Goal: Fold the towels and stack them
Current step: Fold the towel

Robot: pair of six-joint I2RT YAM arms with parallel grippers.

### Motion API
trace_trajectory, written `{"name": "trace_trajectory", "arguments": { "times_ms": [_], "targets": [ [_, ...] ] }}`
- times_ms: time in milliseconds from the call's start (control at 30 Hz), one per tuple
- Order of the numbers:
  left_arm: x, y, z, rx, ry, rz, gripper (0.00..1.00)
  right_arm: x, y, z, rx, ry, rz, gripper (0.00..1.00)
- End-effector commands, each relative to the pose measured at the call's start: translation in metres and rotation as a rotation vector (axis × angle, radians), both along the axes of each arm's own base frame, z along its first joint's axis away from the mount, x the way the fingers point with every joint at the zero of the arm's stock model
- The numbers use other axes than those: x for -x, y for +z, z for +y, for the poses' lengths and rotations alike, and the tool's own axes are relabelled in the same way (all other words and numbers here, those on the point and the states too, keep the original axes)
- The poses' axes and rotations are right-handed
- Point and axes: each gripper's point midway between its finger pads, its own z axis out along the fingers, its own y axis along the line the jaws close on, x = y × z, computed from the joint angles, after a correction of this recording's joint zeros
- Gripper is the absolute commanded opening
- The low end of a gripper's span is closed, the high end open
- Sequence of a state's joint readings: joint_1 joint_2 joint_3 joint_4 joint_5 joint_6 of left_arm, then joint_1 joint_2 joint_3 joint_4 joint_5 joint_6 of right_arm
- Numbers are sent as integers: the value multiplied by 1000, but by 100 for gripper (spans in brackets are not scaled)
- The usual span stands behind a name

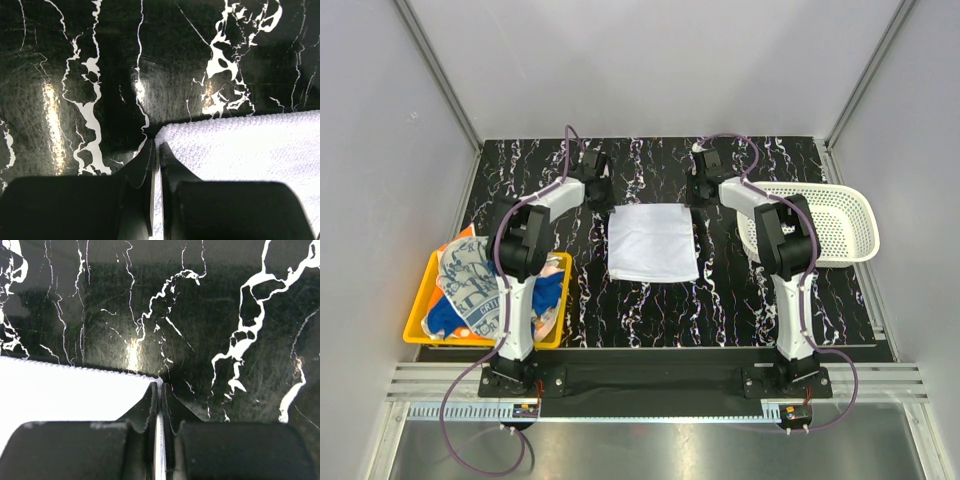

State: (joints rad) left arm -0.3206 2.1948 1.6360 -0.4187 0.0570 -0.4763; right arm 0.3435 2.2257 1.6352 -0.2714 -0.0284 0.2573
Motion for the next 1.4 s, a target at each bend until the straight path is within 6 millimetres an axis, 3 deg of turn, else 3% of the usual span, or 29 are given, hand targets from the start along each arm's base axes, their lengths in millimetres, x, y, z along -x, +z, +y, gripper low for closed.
{"name": "trace_trajectory", "arguments": {
  "times_ms": [0,367,667,700,767,800,833,867,900,933,967,1000,1033,1100,1133,1200,1233,1367],
  "targets": [
    [-2,12,-4,41,-17,-50,0,-13,54,0,-48,-6,-113,0],
    [-6,82,-18,148,-69,-220,0,-6,106,-4,-64,-3,-204,0],
    [13,111,-21,195,-91,-250,0,15,135,-6,-112,-9,-225,0],
    [22,118,-20,202,-92,-263,0,22,132,-8,-116,-9,-208,0],
    [34,126,-25,210,-98,-280,0,35,152,-7,-156,-13,-230,0],
    [46,136,-21,201,-89,-301,0,47,144,-9,-160,-12,-208,0],
    [57,139,-27,194,-101,-306,0,58,163,-8,-184,-7,-235,0],
    [67,143,-29,184,-103,-316,0,67,166,-10,-191,-10,-233,0],
    [77,147,-30,174,-107,-321,0,81,158,-13,-189,-12,-208,0],
    [97,154,-33,156,-112,-341,0,95,177,-13,-210,-3,-243,0],
    [107,156,-34,153,-108,-344,0,107,180,-11,-216,1,-243,0],
    [116,157,-32,133,-92,-358,0,124,171,-13,-209,4,-219,0],
    [140,162,-36,149,-99,-368,0,138,191,-15,-225,8,-264,0],
    [162,166,-32,140,-87,-377,0,168,184,-14,-215,31,-236,0],
    [179,184,-35,168,-94,-417,0,183,203,-17,-237,36,-279,0],
    [203,182,-26,148,-87,-417,0,210,200,-18,-239,54,-256,0],
    [217,186,-31,165,-107,-421,0,224,218,-21,-273,56,-293,0],
    [261,221,-15,225,-129,-472,0,266,241,-30,-325,68,-303,0]
  ]
}}
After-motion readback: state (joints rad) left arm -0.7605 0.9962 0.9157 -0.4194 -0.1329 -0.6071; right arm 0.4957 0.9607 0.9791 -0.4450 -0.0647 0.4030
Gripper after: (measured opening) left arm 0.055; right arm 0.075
